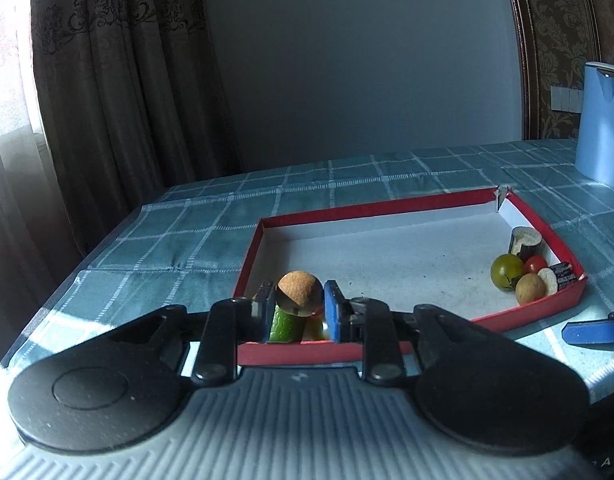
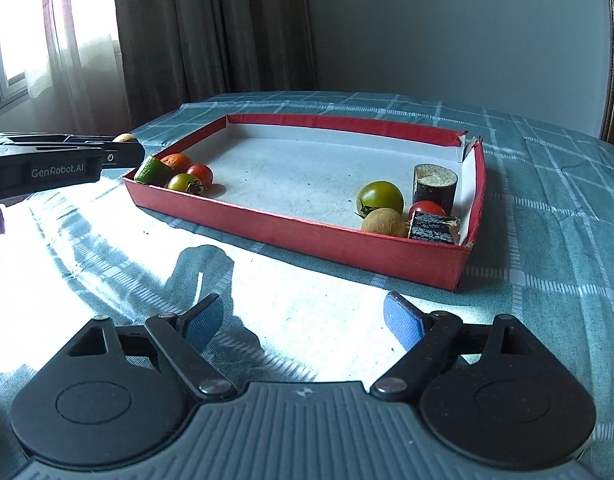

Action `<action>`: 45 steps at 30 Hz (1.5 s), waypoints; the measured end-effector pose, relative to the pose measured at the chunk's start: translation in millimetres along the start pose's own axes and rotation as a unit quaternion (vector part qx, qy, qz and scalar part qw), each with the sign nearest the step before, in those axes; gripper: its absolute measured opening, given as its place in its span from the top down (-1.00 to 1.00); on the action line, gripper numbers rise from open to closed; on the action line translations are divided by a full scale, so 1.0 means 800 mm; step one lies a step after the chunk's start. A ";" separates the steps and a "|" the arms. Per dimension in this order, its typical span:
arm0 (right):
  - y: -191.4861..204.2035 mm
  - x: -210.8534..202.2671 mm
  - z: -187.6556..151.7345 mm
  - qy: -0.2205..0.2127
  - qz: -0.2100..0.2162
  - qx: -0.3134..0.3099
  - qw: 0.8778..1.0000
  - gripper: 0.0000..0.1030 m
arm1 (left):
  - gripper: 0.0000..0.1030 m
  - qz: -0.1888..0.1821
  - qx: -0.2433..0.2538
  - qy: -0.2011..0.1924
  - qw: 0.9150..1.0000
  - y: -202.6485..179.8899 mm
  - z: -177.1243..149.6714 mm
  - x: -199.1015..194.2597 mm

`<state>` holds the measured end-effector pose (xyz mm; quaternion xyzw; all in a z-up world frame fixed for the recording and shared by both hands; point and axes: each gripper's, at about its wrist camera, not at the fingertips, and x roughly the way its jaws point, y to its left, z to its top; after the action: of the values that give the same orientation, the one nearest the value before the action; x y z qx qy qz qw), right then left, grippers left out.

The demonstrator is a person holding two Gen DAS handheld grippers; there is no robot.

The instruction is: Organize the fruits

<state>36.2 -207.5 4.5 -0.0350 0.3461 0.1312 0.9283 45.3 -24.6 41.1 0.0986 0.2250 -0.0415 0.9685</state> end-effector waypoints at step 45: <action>0.037 -0.004 0.003 -0.024 -0.049 0.001 0.999 -0.79 | -1.00 0.049 -0.060 0.010 0.997 -0.014 -0.013 -0.019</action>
<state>27.6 -179.6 8.7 -0.0481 0.3221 0.0865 0.9415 25.3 -33.0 36.6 0.0516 0.2315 0.0208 0.9712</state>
